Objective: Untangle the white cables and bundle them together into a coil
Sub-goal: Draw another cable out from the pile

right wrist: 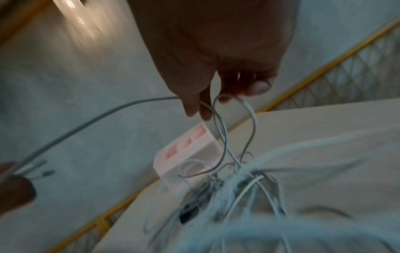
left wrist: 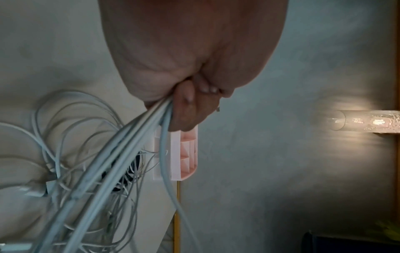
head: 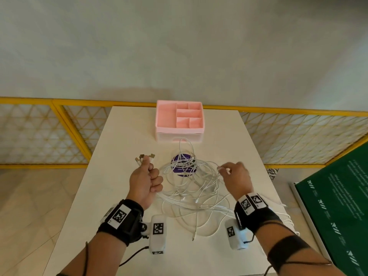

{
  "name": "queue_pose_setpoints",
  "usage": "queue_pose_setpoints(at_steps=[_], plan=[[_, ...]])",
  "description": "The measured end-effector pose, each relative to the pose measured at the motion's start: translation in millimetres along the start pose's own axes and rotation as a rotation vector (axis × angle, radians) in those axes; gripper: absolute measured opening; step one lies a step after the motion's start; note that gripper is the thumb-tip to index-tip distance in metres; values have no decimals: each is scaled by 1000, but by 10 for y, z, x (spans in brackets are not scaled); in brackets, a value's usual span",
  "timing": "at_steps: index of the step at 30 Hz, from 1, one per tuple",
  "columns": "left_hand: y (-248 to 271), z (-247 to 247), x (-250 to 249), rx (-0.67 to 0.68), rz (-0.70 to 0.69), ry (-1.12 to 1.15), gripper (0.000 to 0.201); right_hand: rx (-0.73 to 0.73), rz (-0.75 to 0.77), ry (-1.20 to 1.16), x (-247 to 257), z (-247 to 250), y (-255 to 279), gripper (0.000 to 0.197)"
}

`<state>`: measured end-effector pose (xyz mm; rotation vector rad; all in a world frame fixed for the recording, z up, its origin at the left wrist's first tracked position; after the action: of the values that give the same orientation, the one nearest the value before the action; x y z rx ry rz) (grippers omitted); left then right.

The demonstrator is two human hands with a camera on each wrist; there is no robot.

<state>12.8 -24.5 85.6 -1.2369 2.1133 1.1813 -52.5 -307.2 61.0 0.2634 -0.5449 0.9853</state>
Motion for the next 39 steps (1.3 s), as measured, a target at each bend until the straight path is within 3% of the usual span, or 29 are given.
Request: queue_pose_setpoints(at_steps=[2,4,7,11,14,16,19,22,27,31,34,36,39], plan=[[4,0,27,-12,2,-37,42,-188,101,-91,267,263,-12,13],[-7,-4,53,-34,0,-62,42,-282,164,-326,558,564,-10,13],[-21,-35,54,-45,0,-52,43,-172,286,-757,1030,916,65,17],[13,-172,48,-12,-14,-81,42,103,453,-986,1375,984,192,28],[39,-271,61,23,-31,-107,39,373,381,-1109,1380,821,310,33],[63,-335,74,41,-48,-134,34,474,352,-1011,1339,629,425,36],[104,-385,83,74,-102,-221,33,619,372,-817,1253,257,642,22],[121,-376,94,106,-98,-327,33,749,298,-805,1145,-46,817,17],[90,-344,131,195,-157,-409,7,780,163,-743,968,-257,796,19],[132,-343,171,304,-123,-479,19,721,-205,-918,832,-241,561,23],[231,-364,249,454,-21,-537,2,712,-348,-1080,840,-209,346,31],[281,-347,349,534,45,-608,10,735,-390,-1175,936,-126,216,41],[280,-263,463,500,94,-653,11,668,-350,-1233,1042,91,-21,34]])
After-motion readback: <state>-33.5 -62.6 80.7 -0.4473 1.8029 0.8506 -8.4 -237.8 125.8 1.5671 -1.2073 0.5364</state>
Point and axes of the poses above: each hand's wrist, its own y-axis away from the middle knuckle, its own z-axis out of the back of the hand, x = y × z, the point moved 2 cm from there along -y, towards the middle knuckle
